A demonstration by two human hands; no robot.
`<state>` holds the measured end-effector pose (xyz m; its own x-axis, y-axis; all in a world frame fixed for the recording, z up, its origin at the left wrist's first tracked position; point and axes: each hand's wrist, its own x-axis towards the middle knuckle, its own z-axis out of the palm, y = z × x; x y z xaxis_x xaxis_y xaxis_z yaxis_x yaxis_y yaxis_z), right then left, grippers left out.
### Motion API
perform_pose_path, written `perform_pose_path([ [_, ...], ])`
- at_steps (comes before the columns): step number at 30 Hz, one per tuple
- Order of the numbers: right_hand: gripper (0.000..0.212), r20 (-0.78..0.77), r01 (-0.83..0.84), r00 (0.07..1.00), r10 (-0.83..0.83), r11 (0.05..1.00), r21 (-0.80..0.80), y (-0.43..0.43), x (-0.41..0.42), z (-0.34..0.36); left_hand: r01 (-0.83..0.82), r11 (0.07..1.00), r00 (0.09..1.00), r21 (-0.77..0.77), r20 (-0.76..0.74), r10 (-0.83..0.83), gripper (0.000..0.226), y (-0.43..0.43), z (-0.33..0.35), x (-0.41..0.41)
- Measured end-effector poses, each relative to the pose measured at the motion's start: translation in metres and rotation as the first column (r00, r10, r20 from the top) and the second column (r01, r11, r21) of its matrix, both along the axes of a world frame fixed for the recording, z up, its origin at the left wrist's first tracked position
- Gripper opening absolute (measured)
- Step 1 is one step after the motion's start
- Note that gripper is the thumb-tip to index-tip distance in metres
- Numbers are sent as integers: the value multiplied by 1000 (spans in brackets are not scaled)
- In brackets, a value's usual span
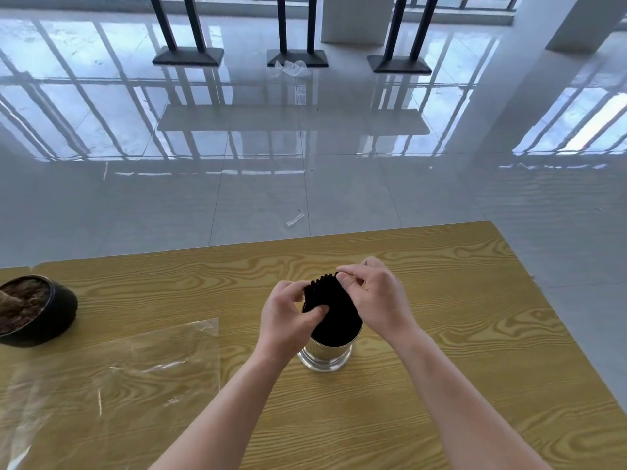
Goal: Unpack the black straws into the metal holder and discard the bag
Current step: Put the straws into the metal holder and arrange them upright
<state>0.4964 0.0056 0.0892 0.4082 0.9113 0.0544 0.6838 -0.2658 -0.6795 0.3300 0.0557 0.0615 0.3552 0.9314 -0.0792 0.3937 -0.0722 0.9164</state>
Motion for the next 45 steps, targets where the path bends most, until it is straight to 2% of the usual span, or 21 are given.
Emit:
perform_pose_path([
  [8,6,-29,5,1000,-5,1000,-2,11,3,4,-6,1000,1000,-13,-19,6,27,1,2,2],
  [14,11,-83,-39,996,37,999,-21,13,5,3,-7,1000,1000,-1,-24,7,25,-1,3,2],
  [20,5,-45,-61,997,61,998,-19,19,1,5,2,1000,999,-4,-33,-2,25,-1,3,0],
  [27,3,-113,-4,993,31,974,229,13,7,24,1,1000,999,2,-32,-1,30,-2,5,-2],
  [32,2,-184,75,983,17,874,480,4,18,65,22,999,1000,35,-16,-21,66,-6,10,-9],
  [33,4,-220,120,976,-1,840,529,2,21,74,6,997,1000,71,-15,-5,67,-8,12,-10],
  [35,4,-317,232,948,-38,763,603,-2,26,90,-103,973,994,206,0,105,52,-14,19,-13],
  [37,3,-449,361,892,-51,678,641,-6,27,98,-236,895,970,378,43,237,24,-20,27,-12],
  [38,4,-523,427,851,-46,640,638,-8,24,98,-255,878,966,405,69,249,18,-23,33,-10],
  [40,9,-686,556,727,-21,604,571,-12,14,92,-184,934,979,306,142,147,33,-28,46,-1],
  [42,14,-820,652,572,0,607,455,-17,-1,81,-66,995,963,76,265,44,40,-29,62,10],
  [43,14,-858,674,514,4,616,407,-20,-9,75,-29,995,933,-92,355,60,41,-28,69,15],
  [45,10,-895,693,446,-7,636,340,-28,-24,64,20,899,825,-437,516,233,41,-23,82,22],
])
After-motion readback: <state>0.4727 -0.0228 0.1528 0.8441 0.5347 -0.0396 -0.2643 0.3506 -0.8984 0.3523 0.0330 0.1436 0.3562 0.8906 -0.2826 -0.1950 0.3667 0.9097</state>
